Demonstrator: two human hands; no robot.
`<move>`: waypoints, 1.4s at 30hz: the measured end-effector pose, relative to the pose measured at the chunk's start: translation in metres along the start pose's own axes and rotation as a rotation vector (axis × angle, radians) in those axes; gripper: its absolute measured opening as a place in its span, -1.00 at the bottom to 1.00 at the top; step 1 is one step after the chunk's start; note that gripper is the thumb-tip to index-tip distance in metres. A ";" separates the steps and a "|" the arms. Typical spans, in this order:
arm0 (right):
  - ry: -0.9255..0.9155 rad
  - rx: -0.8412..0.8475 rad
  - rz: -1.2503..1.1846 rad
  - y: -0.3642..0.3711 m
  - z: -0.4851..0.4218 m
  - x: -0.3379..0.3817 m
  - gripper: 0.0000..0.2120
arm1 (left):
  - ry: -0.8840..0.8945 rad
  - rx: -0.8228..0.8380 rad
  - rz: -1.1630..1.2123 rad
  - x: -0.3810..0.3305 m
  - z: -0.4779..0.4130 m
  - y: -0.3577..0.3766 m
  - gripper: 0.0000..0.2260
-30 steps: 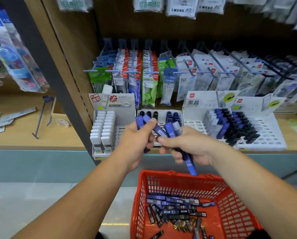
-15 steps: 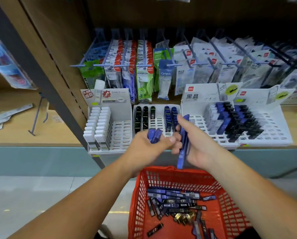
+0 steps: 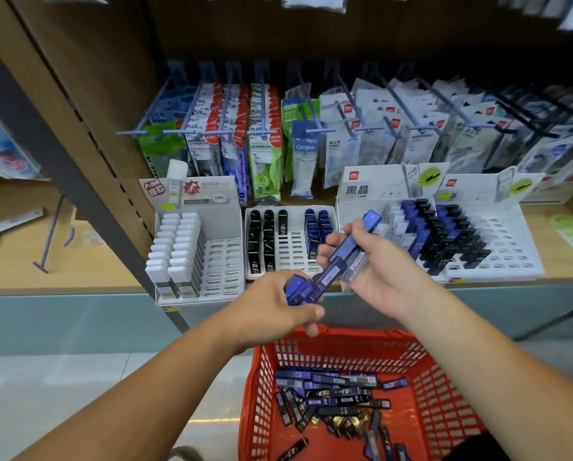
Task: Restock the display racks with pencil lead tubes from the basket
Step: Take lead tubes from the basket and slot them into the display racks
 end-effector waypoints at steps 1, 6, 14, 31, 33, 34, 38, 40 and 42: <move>-0.007 -0.005 0.025 -0.002 0.000 0.001 -0.77 | -0.012 0.013 0.002 0.000 0.001 -0.002 -0.90; -0.073 0.024 0.281 -0.011 -0.002 -0.002 -0.76 | -0.093 -0.082 0.153 0.003 -0.003 -0.013 -0.89; -0.066 0.255 0.566 -0.003 0.012 -0.011 -0.54 | -0.068 -0.284 0.419 0.003 -0.008 -0.019 -0.91; -0.037 0.305 0.704 -0.049 0.028 0.015 -0.61 | -0.032 -0.205 0.458 -0.021 -0.011 0.017 -0.86; -0.047 0.287 0.708 -0.060 0.031 0.020 -0.59 | -0.023 -0.209 0.454 -0.024 -0.011 0.022 -0.84; -0.053 0.278 0.711 -0.065 0.033 0.022 -0.58 | -0.008 -0.216 0.435 -0.026 -0.012 0.025 -0.85; -0.094 0.145 0.700 -0.084 0.032 0.027 -0.52 | 0.023 -0.283 0.364 -0.037 -0.017 0.042 -0.89; -0.153 -0.017 0.675 -0.101 0.026 0.037 -0.57 | 0.053 -0.343 0.308 -0.046 -0.024 0.049 -0.88; -0.191 -0.145 0.610 -0.119 0.021 0.049 -0.55 | 0.110 -0.429 0.221 -0.054 -0.032 0.054 -0.93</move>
Point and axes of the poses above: each hand's wrist, its own z-axis away from the middle knuckle, its own y-axis out of the palm, x = y × z, the point moved 3 cm from there along -z, towards the middle knuckle, and after that the axes turned 10 degrees about -x, right-handed, at the moved point
